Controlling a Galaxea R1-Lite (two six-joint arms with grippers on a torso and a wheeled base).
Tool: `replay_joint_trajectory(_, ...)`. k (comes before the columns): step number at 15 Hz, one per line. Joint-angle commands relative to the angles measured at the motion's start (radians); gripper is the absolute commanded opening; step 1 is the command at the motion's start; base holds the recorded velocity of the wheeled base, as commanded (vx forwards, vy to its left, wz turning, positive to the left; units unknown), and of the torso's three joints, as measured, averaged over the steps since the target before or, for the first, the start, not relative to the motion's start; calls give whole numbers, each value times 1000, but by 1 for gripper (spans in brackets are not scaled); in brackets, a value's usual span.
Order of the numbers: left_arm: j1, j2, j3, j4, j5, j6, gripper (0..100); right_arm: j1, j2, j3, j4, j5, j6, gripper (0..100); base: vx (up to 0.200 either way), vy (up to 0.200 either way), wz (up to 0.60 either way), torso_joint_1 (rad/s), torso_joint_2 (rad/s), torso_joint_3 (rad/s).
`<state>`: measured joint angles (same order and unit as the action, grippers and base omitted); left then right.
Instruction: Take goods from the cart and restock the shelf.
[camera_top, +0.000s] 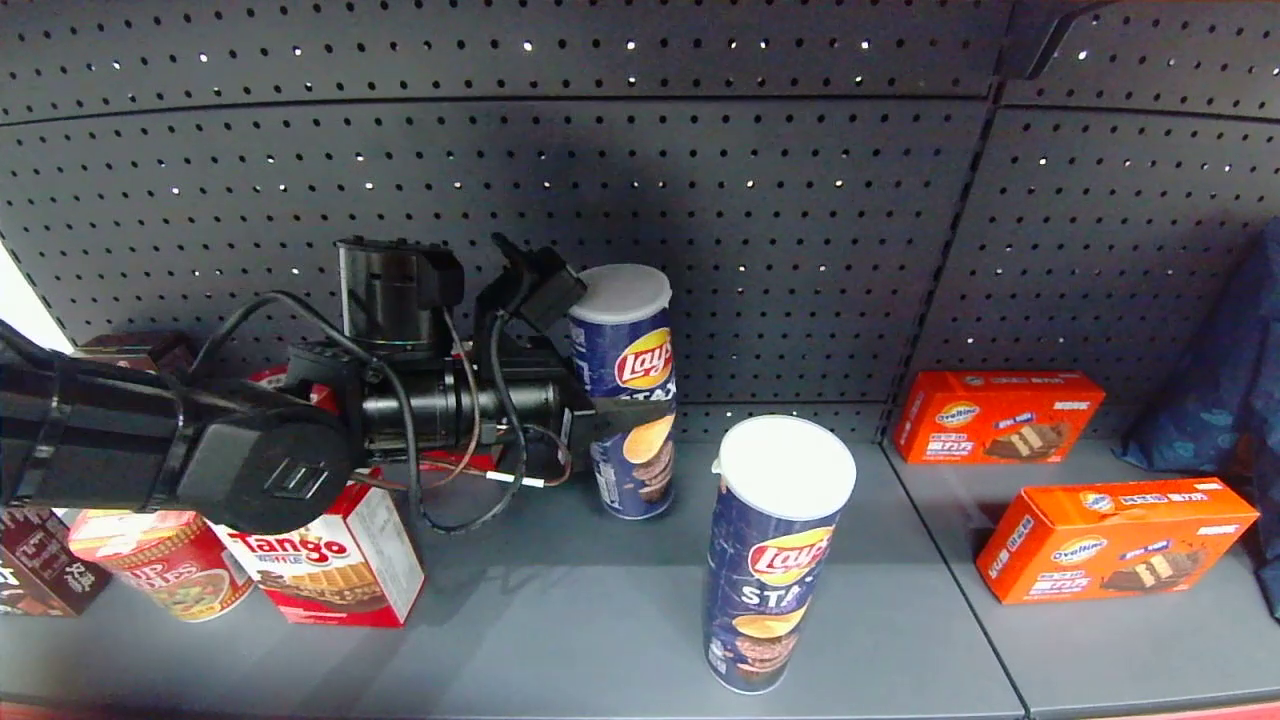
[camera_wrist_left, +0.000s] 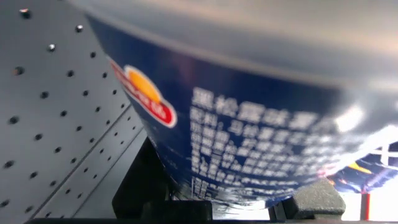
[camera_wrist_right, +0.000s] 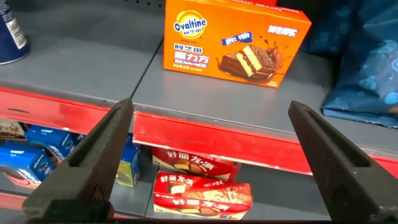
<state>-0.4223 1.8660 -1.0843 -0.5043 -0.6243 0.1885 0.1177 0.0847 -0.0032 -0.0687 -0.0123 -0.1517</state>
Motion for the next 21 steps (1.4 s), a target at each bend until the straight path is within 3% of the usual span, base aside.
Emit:
replay_joint_trajectory(1, -10, 29, -25, 0, 5, 0, 0, 0, 6, 0, 0, 0, 0, 100, 0, 0, 0, 0, 0, 0)
replay_joint_trajectory(5, -46, 48, -49, 0, 58, -3, 0, 0, 6, 0, 0, 0, 1, 100, 0, 0, 0, 0, 0, 0)
replay_joint_trajectory(15, -52, 94, -100, -37, 66, -1, 0, 0, 6, 0, 0, 0, 14, 100, 0, 0, 0, 0, 0, 0)
replay_joint_trajectory(21, -62, 170, -178, -46, 63, -1, 0, 0, 6, 2, 0, 0, 14, 100, 0, 0, 0, 0, 0, 0)
